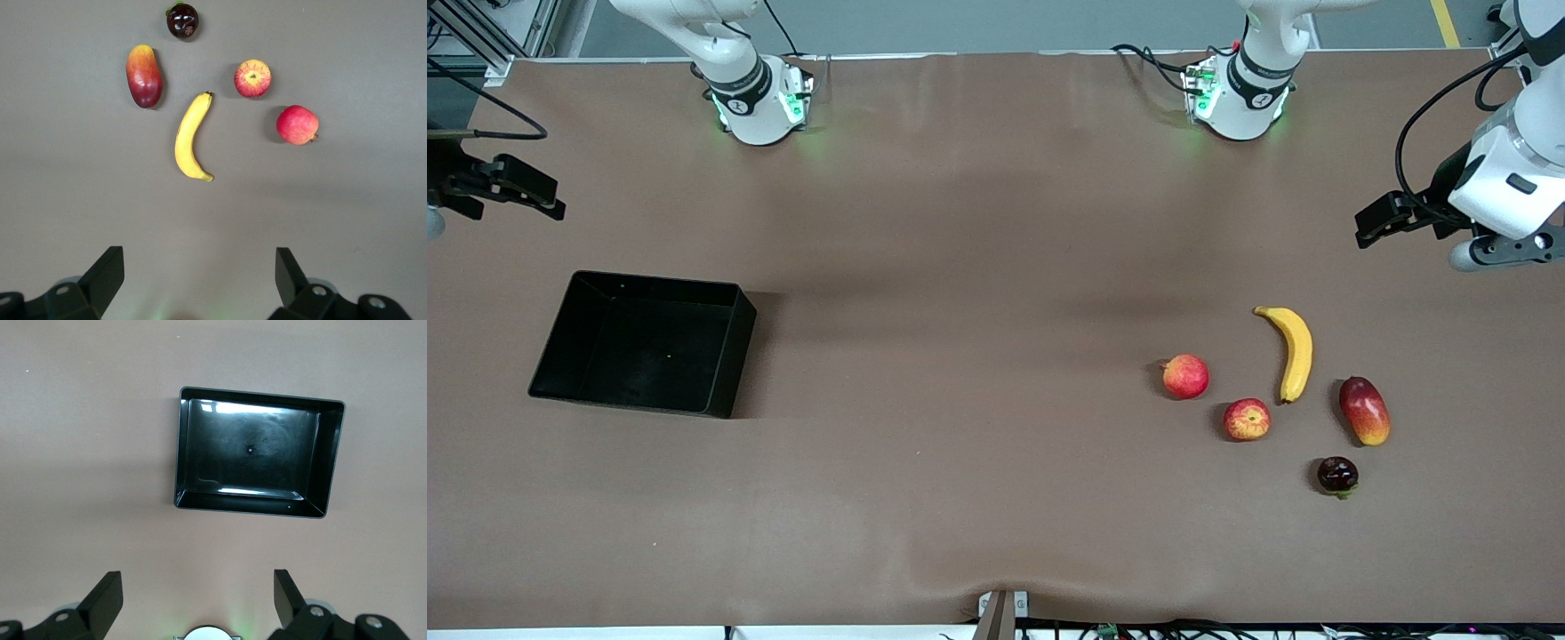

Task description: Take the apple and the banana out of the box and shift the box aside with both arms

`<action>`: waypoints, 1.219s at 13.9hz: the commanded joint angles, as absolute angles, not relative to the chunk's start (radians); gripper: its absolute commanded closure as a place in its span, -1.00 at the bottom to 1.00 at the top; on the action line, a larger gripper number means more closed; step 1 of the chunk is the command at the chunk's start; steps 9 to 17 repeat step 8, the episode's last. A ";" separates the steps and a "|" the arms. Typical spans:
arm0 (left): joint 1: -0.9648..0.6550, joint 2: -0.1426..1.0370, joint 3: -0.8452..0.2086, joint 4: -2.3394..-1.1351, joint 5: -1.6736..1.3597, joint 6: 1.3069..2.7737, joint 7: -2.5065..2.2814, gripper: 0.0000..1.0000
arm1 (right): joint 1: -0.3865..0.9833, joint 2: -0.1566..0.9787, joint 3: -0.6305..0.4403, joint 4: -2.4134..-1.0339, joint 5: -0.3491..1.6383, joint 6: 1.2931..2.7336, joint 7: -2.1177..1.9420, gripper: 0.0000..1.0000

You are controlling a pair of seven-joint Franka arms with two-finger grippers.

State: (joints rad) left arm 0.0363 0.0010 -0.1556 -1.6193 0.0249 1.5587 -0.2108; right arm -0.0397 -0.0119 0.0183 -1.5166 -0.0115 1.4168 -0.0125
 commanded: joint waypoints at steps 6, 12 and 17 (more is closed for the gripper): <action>0.032 0.017 -0.160 -1.582 0.023 1.548 -0.204 -1.00 | -0.052 -0.021 0.015 -1.526 0.017 1.427 -0.026 -1.00; 0.034 0.018 -0.166 -1.580 0.023 1.548 -0.204 -1.00 | -0.054 -0.021 0.014 -1.523 0.017 1.424 -0.025 -1.00; 0.034 0.018 -0.166 -1.580 0.023 1.548 -0.204 -1.00 | -0.054 -0.021 0.014 -1.523 0.017 1.424 -0.025 -1.00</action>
